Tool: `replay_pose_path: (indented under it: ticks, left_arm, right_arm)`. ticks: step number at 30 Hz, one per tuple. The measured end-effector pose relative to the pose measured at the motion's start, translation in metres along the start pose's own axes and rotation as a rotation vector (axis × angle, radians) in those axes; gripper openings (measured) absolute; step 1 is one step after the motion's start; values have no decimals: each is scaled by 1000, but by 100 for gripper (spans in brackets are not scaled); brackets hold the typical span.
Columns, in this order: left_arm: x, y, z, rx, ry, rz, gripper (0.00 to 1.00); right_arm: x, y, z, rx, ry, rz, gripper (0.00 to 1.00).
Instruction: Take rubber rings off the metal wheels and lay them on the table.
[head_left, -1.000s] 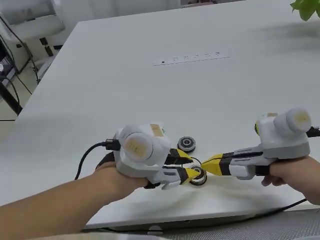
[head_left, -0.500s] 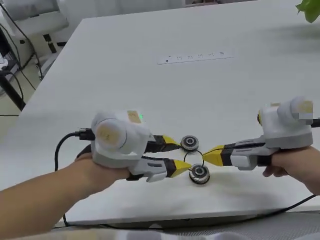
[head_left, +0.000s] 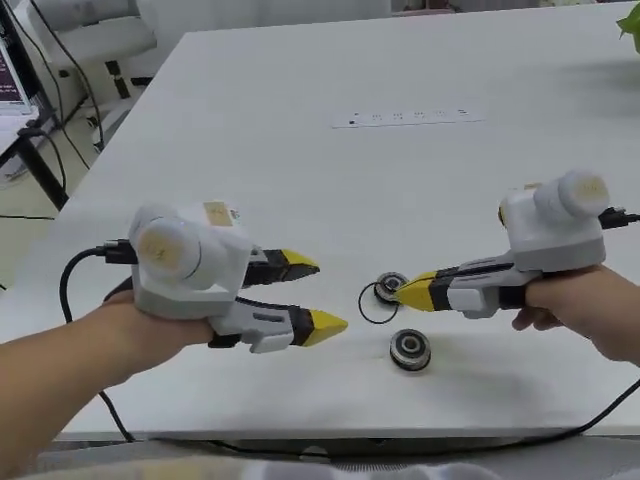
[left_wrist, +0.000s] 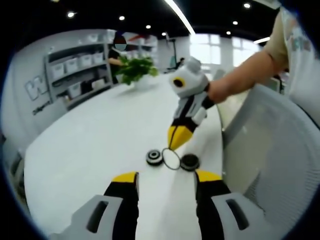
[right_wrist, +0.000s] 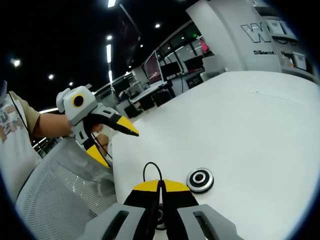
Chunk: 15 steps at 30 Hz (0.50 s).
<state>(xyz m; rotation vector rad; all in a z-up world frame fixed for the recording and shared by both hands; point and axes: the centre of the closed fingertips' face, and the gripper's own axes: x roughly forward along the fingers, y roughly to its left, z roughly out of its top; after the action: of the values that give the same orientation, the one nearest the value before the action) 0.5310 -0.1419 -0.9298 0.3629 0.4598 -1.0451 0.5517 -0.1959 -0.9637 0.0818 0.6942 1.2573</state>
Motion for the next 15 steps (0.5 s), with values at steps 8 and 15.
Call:
replay_pose_path:
  ticks: [8, 15]
  left_arm:
    - [-14, 7, -10, -27, 7, 34, 50]
    - [-20, 10, -17, -47, 18, 49, 53]
  right_arm:
    - [17, -2, -4, -8, 56, 1, 0]
    - [31, -2, -12, -24, 109, -3, 0]
